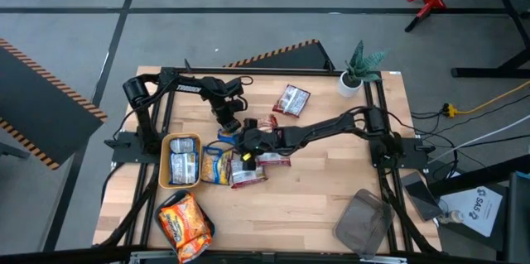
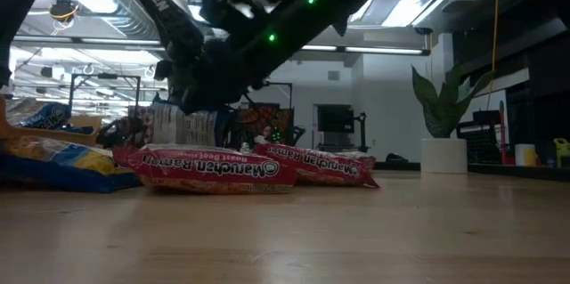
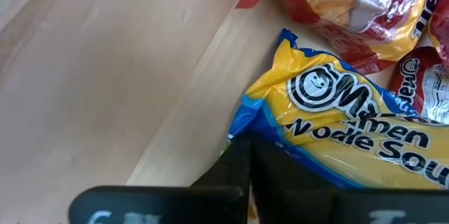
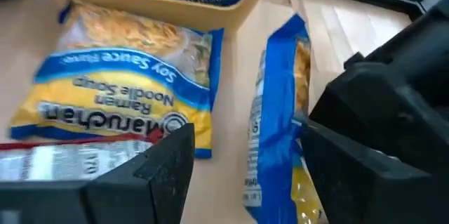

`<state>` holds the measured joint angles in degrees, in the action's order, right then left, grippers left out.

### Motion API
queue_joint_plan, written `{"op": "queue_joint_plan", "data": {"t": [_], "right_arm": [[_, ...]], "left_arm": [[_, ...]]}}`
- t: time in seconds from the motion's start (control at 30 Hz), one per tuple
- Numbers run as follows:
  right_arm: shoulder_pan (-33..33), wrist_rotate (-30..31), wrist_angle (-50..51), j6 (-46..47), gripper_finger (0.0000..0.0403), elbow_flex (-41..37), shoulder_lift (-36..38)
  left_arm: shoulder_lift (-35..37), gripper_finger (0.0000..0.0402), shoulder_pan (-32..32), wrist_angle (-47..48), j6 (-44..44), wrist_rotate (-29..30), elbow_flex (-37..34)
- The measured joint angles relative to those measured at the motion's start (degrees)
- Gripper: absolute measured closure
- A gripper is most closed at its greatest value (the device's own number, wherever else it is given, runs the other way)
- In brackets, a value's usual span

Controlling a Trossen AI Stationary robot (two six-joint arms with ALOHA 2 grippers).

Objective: Sort Maruchan noodles
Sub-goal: Put the blue noodle pack into the yellow bin

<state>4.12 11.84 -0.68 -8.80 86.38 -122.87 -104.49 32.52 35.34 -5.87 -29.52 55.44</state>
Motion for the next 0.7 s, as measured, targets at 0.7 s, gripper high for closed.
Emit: {"op": "queue_joint_plan", "data": {"t": [0.7], "right_arm": [[-2.0,2.4,-0.8,-0.4,0.0226,0.0,-3.1]], "left_arm": [[0.0,0.0401,-0.6,-0.8,1.2,0.3,0.0]]}}
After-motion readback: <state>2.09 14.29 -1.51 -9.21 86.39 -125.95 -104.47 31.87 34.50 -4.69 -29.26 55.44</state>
